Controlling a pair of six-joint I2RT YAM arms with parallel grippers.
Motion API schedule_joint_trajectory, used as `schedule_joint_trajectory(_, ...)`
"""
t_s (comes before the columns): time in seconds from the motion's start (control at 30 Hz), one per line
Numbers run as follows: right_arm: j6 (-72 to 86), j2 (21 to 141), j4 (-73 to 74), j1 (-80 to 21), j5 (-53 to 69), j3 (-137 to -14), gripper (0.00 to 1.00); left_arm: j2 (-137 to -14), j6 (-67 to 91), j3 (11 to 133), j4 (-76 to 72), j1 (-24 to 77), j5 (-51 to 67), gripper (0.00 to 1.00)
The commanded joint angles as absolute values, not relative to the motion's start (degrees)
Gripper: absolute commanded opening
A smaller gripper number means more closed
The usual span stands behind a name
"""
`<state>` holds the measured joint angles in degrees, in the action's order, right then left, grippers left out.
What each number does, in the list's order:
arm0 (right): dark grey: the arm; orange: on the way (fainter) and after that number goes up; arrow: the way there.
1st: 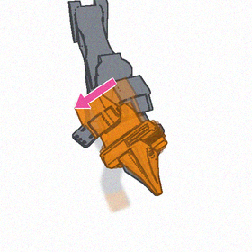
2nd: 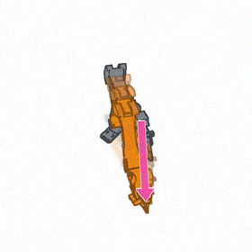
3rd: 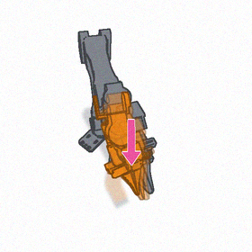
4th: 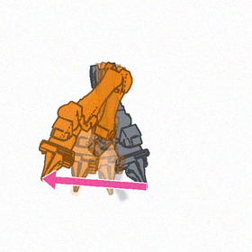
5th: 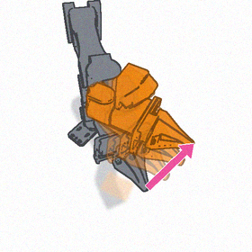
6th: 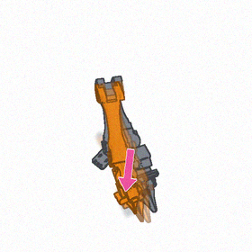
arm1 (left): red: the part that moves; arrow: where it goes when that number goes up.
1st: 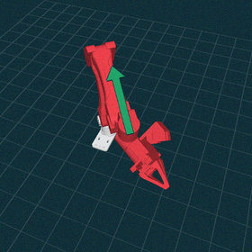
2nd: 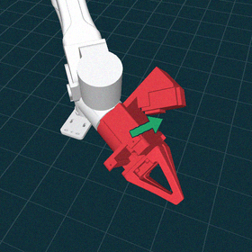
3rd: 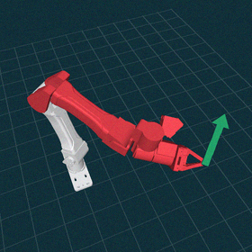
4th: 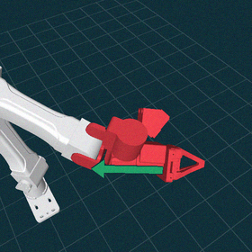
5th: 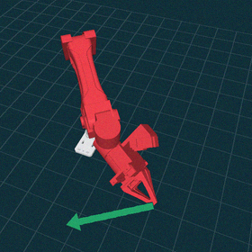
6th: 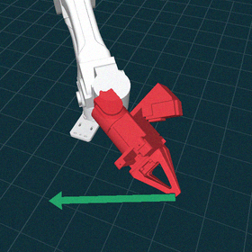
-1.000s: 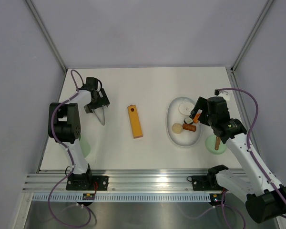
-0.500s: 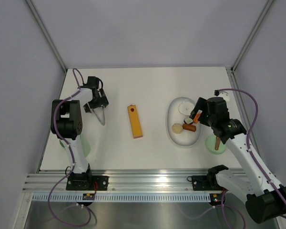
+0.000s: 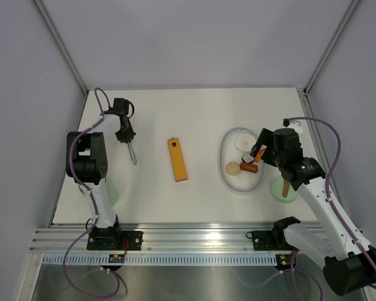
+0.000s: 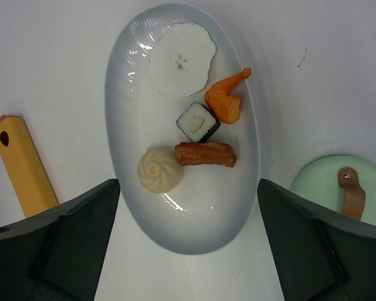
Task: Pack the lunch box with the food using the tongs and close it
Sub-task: Pick up the clamp at the center of the board.
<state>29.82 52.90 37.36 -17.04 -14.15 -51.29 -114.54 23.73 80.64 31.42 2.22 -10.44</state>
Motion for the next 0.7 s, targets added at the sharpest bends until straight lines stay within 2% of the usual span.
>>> schedule_joint_trajectory(0.0,29.53,51.94,37.62,-16.96,-16.00,-51.77,1.00,-104.87,21.10,80.95,31.72,3.25,-8.09,0.13)
schedule_joint_trajectory(0.23,28.65,52.64,38.76,-16.96,-17.31,-52.82,1.00,-92.74,15.74,79.28,39.72,10.62,-6.32,0.15)
schedule_joint_trajectory(0.33,28.56,53.09,39.81,-16.88,-18.37,-53.61,1.00,-88.53,13.54,78.14,43.41,19.74,-6.24,0.18)
schedule_joint_trajectory(0.67,29.35,52.30,42.19,-16.88,-20.04,-54.49,0.99,-83.67,15.64,78.48,49.13,36.20,-5.89,0.24)
